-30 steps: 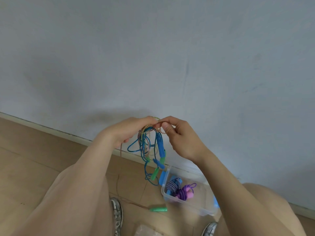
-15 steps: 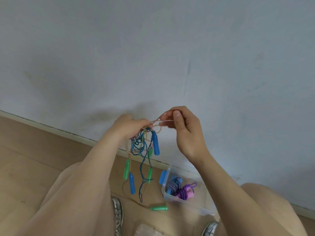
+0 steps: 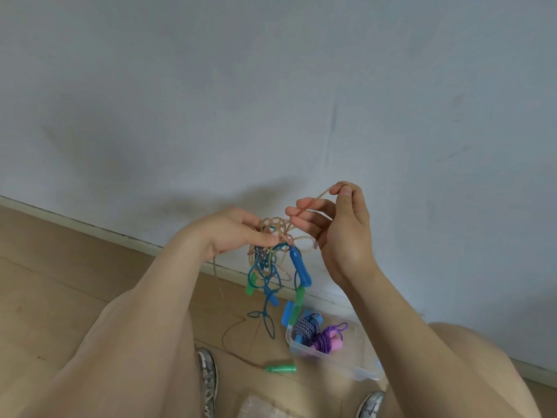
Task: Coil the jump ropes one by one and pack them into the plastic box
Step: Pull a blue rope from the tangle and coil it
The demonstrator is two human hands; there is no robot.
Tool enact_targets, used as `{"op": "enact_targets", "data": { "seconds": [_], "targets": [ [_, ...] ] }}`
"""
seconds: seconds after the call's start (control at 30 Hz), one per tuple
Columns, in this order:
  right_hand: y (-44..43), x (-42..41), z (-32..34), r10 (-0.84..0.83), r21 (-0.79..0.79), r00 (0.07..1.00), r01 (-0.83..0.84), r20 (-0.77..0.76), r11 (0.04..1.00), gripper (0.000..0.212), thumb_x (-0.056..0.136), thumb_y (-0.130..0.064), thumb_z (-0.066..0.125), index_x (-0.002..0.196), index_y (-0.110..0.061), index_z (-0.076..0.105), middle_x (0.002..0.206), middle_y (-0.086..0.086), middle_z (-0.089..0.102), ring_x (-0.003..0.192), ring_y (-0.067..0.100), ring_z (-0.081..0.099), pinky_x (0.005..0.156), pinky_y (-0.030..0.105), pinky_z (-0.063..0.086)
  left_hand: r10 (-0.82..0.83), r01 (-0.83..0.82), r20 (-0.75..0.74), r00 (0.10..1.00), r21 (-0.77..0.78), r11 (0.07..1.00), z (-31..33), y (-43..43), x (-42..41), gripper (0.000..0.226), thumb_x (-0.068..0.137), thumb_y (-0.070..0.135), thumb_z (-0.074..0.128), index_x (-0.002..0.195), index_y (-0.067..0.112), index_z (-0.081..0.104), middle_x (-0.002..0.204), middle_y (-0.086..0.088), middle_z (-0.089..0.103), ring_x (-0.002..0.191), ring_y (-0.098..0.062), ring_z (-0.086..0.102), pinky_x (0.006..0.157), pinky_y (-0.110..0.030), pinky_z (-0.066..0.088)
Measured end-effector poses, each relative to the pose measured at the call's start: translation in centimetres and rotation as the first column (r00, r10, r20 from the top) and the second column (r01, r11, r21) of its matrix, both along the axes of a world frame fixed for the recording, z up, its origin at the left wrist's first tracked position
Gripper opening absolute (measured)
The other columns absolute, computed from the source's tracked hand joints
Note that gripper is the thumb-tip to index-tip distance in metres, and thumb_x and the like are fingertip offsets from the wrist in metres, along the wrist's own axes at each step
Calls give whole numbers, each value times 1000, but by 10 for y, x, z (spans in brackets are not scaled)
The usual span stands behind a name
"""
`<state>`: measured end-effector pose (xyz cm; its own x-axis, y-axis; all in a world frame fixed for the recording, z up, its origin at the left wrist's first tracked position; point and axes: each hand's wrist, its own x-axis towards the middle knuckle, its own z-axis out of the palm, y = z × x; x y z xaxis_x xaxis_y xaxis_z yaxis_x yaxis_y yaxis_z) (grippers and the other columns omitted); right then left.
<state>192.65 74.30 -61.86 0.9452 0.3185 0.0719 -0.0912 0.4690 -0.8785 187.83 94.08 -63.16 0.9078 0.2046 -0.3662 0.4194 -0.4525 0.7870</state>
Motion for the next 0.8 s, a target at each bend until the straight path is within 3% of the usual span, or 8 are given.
{"op": "enact_targets", "data": {
  "seconds": [0.13, 0.27, 0.37, 0.47, 0.57, 0.67, 0.73, 0.8],
  "targets": [
    [-3, 4, 2, -97, 61, 994, 95, 39, 994, 28, 117, -28, 24, 106, -15, 45, 75, 17, 66, 76, 41, 73, 66, 37, 62, 4, 19, -76, 997, 298, 954, -19, 6, 8, 38, 65, 41, 81, 88, 10, 79, 88, -12, 75, 92, -29, 71, 78, -32, 50],
    [-9, 10, 3, -240, 81, 969, 235, 58, 969, 26, 116, -27, 24, 104, -17, 45, 71, 14, 59, 66, 34, 65, 58, 34, 52, 48, 32, -145, 988, 506, 862, -34, 14, 12, 28, 87, 35, 77, 90, 8, 72, 89, -12, 72, 86, -28, 70, 68, -31, 48],
    [-13, 13, 5, -339, -53, 937, 343, 83, 938, 21, 113, -23, 29, 104, -20, 48, 63, 5, 45, 52, 23, 43, 49, 29, 34, 64, 8, -118, 991, 533, 846, -36, 14, 15, 13, 92, 13, 57, 85, 5, 65, 85, -8, 67, 74, -24, 62, 62, -32, 44],
    [-15, 14, 5, -174, -353, 967, 231, 187, 907, 14, 104, -22, 48, 100, -22, 61, 55, -10, 46, 48, 14, 36, 47, 25, 31, 88, -31, -81, 993, 536, 844, -32, 7, 15, 27, 95, 6, 50, 69, 9, 45, 69, -6, 48, 61, -21, 45, 55, -31, 31],
    [-16, 14, -8, 182, -789, 925, 170, 335, 590, 15, 94, -30, 62, 95, -27, 76, 67, -14, 69, 55, 9, 58, 57, 19, 48, 139, -118, 3, 990, 558, 821, -32, 9, 16, 33, 99, 11, 48, 66, 11, 41, 68, -6, 46, 61, -23, 44, 56, -31, 30],
    [-17, 10, -21, 547, -971, 806, 146, 228, 189, 30, 93, -17, 51, 99, -25, 79, 59, -10, 62, 57, 14, 64, 63, 26, 51, 149, -157, 59, 987, 546, 823, -31, 8, 17, 38, 101, 14, 48, 64, 11, 38, 64, -6, 44, 58, -23, 42, 53, -31, 27],
    [-16, 6, -24, 665, -995, 740, 73, 98, 66, 44, 87, -4, 44, 104, -25, 79, 48, -11, 54, 45, 10, 58, 60, 24, 48, 125, -141, 66, 990, 529, 837, -32, 6, 17, 40, 100, 12, 47, 62, 13, 34, 60, -4, 39, 56, -23, 39, 53, -31, 25],
    [-13, 6, -26, 700, -996, 709, 79, 83, 38, 48, 88, -3, 43, 109, -25, 80, 49, -14, 49, 46, 8, 54, 60, 24, 46, 109, -119, 49, 993, 522, 845, -33, 6, 17, 36, 96, 9, 45, 62, 14, 33, 60, -4, 36, 58, -27, 47, 56, -31, 27]
  ]
}}
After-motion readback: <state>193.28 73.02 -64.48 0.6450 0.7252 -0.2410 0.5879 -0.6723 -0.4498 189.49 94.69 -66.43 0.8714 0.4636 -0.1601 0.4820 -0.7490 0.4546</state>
